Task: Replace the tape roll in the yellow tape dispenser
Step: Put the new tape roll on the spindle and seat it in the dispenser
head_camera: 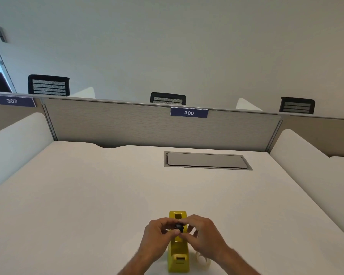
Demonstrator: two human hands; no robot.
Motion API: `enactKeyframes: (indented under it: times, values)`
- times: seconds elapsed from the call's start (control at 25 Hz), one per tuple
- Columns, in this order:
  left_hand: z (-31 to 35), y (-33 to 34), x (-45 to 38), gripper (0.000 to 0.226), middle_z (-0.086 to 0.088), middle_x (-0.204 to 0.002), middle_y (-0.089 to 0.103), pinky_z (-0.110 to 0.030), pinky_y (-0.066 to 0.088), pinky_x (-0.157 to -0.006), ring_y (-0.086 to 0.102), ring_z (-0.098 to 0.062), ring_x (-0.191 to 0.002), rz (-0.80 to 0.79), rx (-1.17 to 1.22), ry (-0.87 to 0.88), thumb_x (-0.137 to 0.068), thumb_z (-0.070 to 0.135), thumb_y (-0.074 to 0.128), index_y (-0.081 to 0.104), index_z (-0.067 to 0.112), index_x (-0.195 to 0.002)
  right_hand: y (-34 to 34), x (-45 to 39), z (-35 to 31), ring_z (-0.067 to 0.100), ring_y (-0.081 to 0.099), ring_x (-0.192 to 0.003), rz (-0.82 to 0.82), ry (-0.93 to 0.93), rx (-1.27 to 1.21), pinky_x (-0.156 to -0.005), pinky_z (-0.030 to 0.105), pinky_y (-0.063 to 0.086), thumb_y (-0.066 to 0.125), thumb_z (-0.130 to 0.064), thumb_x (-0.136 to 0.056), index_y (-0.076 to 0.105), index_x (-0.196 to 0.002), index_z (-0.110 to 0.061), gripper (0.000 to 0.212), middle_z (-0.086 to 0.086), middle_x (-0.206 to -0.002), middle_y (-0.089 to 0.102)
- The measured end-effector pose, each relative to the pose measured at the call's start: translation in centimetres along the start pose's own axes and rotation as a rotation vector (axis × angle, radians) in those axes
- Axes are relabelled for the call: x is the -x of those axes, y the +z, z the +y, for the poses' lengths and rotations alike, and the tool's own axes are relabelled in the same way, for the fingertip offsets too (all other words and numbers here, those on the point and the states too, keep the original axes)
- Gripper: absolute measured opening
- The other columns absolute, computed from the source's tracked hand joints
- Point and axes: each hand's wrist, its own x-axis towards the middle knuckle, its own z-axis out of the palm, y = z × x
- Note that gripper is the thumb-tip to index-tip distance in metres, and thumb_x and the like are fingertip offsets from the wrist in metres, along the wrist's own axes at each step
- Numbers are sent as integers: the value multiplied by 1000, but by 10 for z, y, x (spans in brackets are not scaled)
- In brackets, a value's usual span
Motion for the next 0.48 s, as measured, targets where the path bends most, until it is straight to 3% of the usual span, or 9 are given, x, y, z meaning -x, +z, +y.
enactKeyframes:
  times: [0.28, 0.36, 0.48]
  values:
    - [-6, 2, -2, 26, 17, -97, 76, -25, 61, -84, 72, -4, -88, 24, 7, -50, -85, 18, 77, 75, 28, -108, -5, 13, 6, 10, 65, -84, 29, 186, -69, -68, 18, 59, 79, -40, -77, 66, -119, -31, 45, -18, -105, 68]
    - [-7, 2, -1, 25, 16, -98, 75, -27, 62, -82, 71, -5, -90, 28, 12, -71, -85, 19, 77, 74, 31, -107, -12, 19, 8, 7, 63, -89, -75, 234, 80, -79, 17, 56, 75, -45, -77, 66, -117, -32, 43, -18, -109, 67]
    - [-8, 4, 0, 24, 12, -100, 76, -28, 64, -78, 71, -9, -92, 20, 39, -88, -85, 19, 76, 73, 31, -107, -20, 30, 10, 7, 56, -109, -334, 250, 260, -96, 26, 48, 67, -47, -76, 61, -123, -34, 49, -16, -124, 61]
